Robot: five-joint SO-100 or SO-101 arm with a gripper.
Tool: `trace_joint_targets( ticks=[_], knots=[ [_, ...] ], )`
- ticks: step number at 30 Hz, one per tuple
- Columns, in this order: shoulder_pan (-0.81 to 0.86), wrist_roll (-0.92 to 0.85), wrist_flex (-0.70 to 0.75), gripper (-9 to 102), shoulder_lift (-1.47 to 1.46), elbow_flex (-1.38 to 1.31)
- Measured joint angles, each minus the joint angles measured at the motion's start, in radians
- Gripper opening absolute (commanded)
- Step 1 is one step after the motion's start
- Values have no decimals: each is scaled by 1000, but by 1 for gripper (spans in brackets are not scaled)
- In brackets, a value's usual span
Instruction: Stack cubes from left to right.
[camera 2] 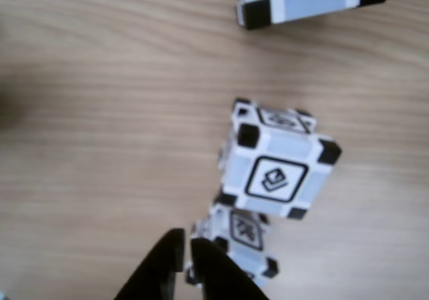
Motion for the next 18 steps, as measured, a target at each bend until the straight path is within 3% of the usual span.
trace_joint_targets(
  ticks=[2,6,18],
  knots=[
    [0,-6,0,0,0,3],
    [0,-183,3,0,0,5],
    [0,-216,3,0,0,5]
  ],
)
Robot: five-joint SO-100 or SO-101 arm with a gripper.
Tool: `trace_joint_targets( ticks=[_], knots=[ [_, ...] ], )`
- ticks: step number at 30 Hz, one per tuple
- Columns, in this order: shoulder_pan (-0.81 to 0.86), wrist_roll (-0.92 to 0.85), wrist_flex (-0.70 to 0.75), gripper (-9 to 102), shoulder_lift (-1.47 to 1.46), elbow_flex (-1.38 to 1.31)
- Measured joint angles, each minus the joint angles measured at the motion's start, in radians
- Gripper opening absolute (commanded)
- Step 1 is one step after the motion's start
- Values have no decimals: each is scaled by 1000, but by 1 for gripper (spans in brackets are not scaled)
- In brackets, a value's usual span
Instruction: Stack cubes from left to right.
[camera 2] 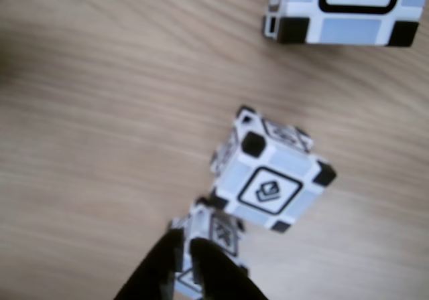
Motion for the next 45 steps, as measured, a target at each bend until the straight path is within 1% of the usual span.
trace_joint_targets(
  ticks=[12,19,37,45],
  knots=[
    [0,-23,0,0,0,0],
    [0,8,0,0,0,0],
    [-3,18,0,0,0,0],
    [-9,72,0,0,0,0]
  ],
)
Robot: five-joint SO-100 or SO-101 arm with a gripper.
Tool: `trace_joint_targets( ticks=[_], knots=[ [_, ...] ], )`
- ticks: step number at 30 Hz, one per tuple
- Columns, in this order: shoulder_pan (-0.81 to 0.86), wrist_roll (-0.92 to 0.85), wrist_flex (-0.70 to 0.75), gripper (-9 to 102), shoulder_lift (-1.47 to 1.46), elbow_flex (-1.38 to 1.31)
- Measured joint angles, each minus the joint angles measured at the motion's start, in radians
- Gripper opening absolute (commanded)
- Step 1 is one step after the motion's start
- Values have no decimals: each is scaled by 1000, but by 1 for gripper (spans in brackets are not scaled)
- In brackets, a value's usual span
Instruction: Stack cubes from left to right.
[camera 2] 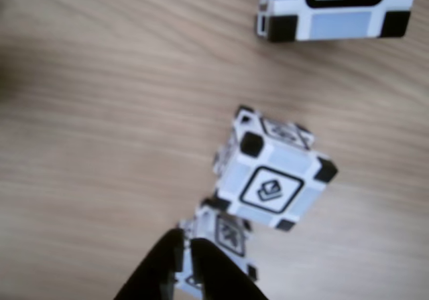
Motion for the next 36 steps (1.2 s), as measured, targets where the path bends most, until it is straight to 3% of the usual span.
trace_joint_targets(
  ticks=[19,36],
  knots=[
    [-308,86,0,0,-81,-261],
    [-331,244,6,0,-218,-264]
  ],
)
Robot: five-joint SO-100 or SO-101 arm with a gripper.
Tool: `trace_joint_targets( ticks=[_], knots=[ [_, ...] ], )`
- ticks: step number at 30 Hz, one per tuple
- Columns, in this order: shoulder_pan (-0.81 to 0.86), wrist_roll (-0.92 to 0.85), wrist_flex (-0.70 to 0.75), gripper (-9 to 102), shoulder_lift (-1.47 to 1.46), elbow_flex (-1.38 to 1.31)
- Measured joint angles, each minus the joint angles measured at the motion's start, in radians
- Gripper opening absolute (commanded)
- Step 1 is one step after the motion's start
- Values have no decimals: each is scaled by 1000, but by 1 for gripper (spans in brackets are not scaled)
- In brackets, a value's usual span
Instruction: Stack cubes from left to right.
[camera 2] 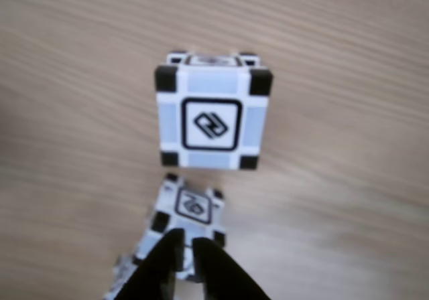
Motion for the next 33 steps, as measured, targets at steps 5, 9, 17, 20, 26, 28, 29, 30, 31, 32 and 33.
trace_joint_targets(
  ticks=[5,9,17,20,26,28,29,30,31,32,33],
  knots=[
    [3,-91,0,18,0,0],
    [2,-57,0,32,0,0],
    [0,40,6,40,0,0],
    [0,66,6,42,0,0],
    [0,72,6,43,-8,0],
    [0,72,6,43,-23,17],
    [0,72,6,43,-29,32],
    [0,74,6,44,-34,46],
    [0,77,6,44,-34,60],
    [0,77,6,44,-34,67],
    [0,77,6,44,-34,72]
  ],
)
